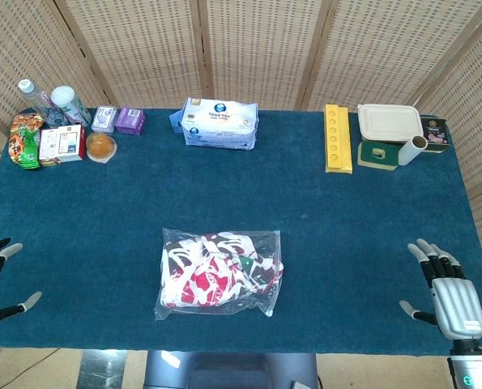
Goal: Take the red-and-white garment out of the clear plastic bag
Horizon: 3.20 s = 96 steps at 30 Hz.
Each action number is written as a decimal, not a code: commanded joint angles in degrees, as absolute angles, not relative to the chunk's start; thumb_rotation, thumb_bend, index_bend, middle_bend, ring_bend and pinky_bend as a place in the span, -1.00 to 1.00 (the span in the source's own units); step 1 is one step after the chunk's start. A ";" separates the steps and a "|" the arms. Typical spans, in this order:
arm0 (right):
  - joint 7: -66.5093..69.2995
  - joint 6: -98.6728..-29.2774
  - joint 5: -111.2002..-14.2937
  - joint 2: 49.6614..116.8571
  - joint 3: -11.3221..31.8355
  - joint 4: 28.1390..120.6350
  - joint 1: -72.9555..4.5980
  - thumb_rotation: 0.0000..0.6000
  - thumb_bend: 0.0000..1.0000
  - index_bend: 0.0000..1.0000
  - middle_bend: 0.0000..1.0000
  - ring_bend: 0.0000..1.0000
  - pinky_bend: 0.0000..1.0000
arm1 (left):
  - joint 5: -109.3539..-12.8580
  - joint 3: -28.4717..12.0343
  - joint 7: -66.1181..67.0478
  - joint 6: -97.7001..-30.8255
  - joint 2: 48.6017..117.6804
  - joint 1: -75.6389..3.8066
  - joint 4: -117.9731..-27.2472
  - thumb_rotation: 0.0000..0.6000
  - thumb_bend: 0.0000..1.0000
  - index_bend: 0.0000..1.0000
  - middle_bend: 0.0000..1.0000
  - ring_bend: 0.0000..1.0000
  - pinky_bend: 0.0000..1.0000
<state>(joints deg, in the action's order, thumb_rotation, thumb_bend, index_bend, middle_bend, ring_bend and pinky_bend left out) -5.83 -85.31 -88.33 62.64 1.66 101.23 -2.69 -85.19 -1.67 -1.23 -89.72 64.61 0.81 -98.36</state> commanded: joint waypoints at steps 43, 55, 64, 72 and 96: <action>-4.99 -85.57 -91.37 62.74 -0.23 100.37 -2.04 1.00 -0.62 -0.76 -0.82 -0.77 -0.77 | -79.57 -5.31 22.26 -61.47 68.68 -20.69 -113.79 1.00 -0.91 -1.00 -0.87 -1.00 -0.86; -0.57 -84.16 -90.10 62.95 0.07 97.24 -2.65 1.00 -0.62 -0.76 -0.82 -0.77 -0.77 | -64.51 -5.58 40.81 -60.25 81.53 -27.23 -113.07 1.00 -0.94 -1.00 -1.00 -1.00 -0.86; 0.79 -84.24 -89.55 62.72 0.12 96.51 -2.46 1.00 -0.62 -0.76 -0.83 -0.77 -0.77 | -58.64 -8.29 45.33 -58.51 85.68 -33.22 -106.49 1.00 -0.94 -1.00 -1.00 -1.00 -0.86; -0.60 -84.83 -87.89 62.52 0.30 97.71 -1.57 1.00 -0.62 -0.76 -0.82 -0.77 -0.77 | -52.37 -14.90 44.44 -49.40 88.66 -44.13 -91.31 1.00 -0.94 -1.00 -1.00 -1.00 -0.86; -2.56 -86.11 -89.15 61.90 0.78 100.25 -1.42 1.00 -0.62 -0.75 -0.82 -0.77 -0.77 | -78.71 -15.30 6.05 -33.11 66.22 -46.13 -100.18 1.00 -0.92 -1.00 -1.00 -1.00 -0.86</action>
